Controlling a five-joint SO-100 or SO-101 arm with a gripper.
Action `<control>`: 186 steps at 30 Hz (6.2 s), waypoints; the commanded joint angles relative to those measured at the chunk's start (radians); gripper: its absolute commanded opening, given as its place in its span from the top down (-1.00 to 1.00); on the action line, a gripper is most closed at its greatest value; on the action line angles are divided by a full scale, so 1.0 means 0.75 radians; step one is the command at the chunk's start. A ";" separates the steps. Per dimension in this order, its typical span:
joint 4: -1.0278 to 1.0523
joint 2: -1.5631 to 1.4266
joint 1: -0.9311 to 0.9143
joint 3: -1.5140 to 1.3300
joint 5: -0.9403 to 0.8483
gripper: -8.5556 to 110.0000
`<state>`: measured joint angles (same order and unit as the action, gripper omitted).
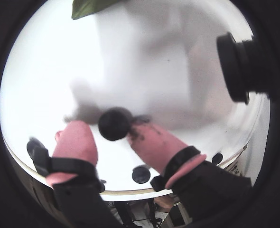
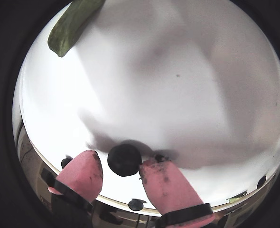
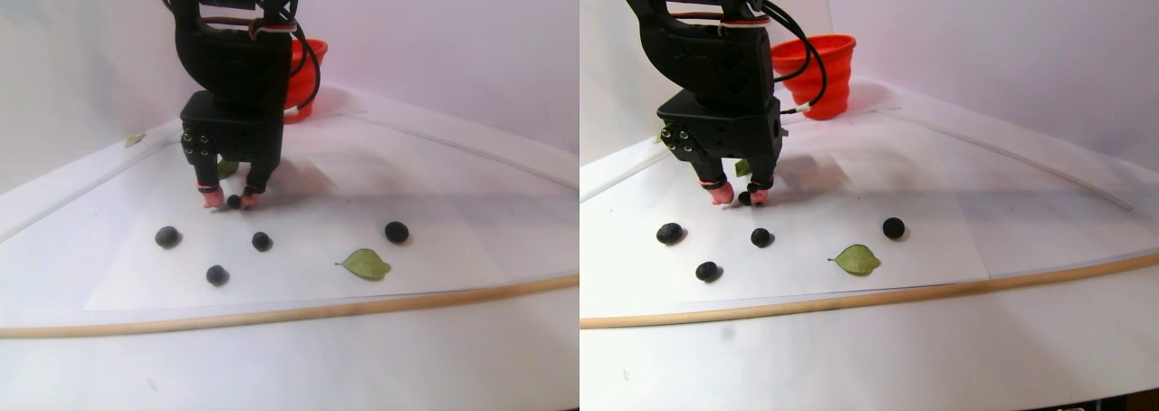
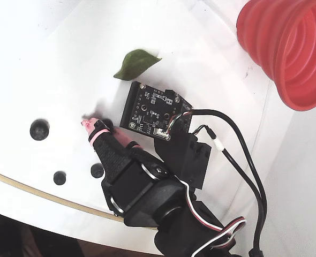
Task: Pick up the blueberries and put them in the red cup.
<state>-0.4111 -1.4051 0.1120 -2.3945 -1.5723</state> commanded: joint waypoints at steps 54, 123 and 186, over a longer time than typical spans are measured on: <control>0.053 -0.139 -0.027 0.102 0.018 0.63; 0.450 -0.654 -0.022 -0.115 0.037 0.73; 0.789 -1.107 -0.237 0.380 -0.008 0.72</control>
<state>0.1718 -2.1737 -0.0552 -2.1967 -1.5754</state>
